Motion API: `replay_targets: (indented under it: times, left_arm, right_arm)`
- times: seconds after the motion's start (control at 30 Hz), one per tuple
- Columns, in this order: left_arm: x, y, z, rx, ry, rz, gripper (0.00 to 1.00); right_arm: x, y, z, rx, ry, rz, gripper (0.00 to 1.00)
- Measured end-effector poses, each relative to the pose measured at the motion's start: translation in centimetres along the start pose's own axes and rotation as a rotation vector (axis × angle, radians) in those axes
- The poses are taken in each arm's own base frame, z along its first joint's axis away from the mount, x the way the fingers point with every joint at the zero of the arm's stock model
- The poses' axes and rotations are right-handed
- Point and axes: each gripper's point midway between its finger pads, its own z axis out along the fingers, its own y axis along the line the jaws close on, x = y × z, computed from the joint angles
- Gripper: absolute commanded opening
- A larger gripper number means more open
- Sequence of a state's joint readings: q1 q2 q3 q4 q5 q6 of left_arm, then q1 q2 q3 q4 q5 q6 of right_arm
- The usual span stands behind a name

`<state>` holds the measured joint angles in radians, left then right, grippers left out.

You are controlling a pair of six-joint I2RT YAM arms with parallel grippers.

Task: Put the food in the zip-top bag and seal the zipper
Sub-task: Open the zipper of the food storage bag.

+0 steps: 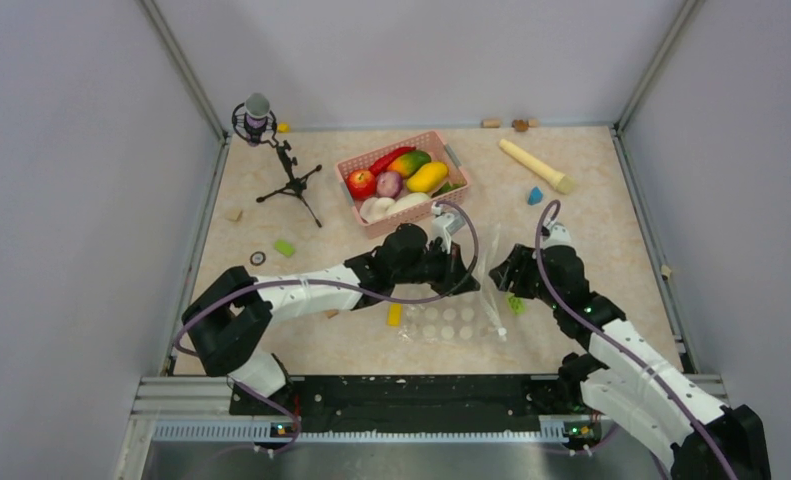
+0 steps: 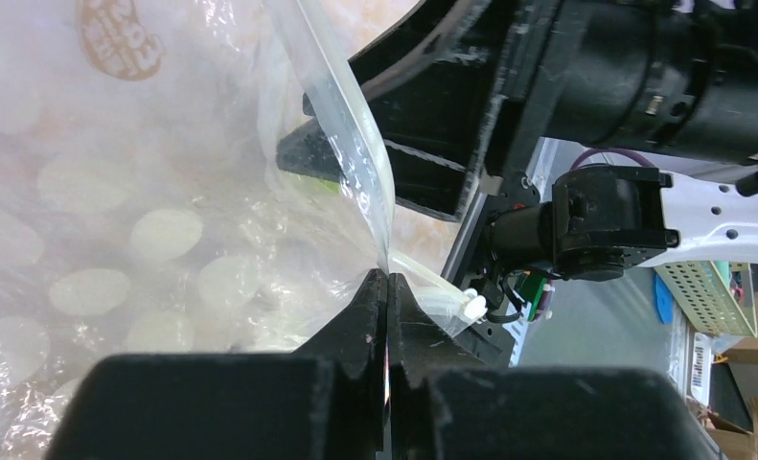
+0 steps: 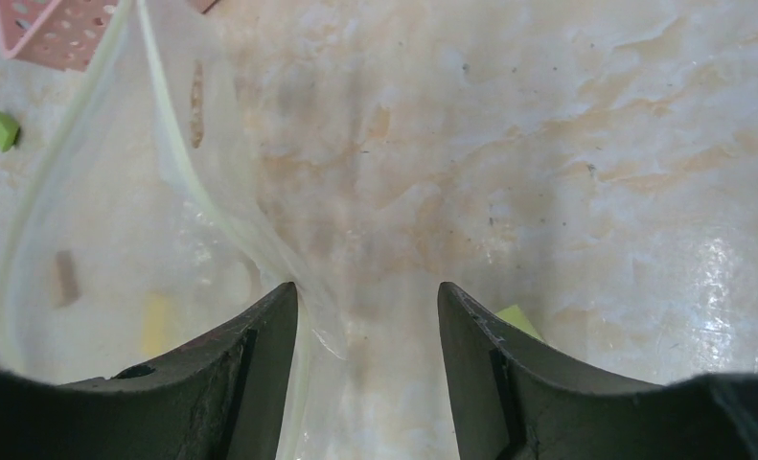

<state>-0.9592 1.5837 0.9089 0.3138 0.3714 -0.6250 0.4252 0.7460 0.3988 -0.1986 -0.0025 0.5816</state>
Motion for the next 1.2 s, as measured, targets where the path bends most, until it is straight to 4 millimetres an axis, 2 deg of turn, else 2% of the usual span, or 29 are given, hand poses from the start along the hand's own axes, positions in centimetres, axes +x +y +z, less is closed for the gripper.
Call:
replay_targets:
  times: [0.2,0.33,0.67,0.8,1.07,1.2]
  left_arm:
    - [-0.6,-0.3,-1.2,-0.012,-0.039,0.019,0.0]
    - [-1.1,-0.2,-1.4,-0.027,-0.059,0.027,0.0]
    - [-1.1,0.2,-1.1,-0.043,-0.063,0.024,0.0]
    - [-1.0,0.3,-0.9,-0.045,-0.057,0.022,0.0]
    - [-0.6,-0.3,-1.0,-0.01,-0.035,0.026,0.0]
    - [-0.3,-0.7,-1.3,0.013,-0.023,0.033,0.0]
  right_arm:
    - [0.2,-1.2,0.6,0.068,0.001,0.021,0.55]
    - [0.6,-1.2,0.7,0.057,0.008,0.02,0.56]
    - [1.2,3.2,0.7,-0.172,0.039,-0.083,0.62]
    - [0.3,4.2,0.5,-0.215,-0.003,-0.099,0.66]
    - [-3.4,6.3,-0.2,-0.285,-0.158,-0.078,0.7]
    - [-3.7,6.9,0.4,-0.305,-0.165,-0.071,0.7]
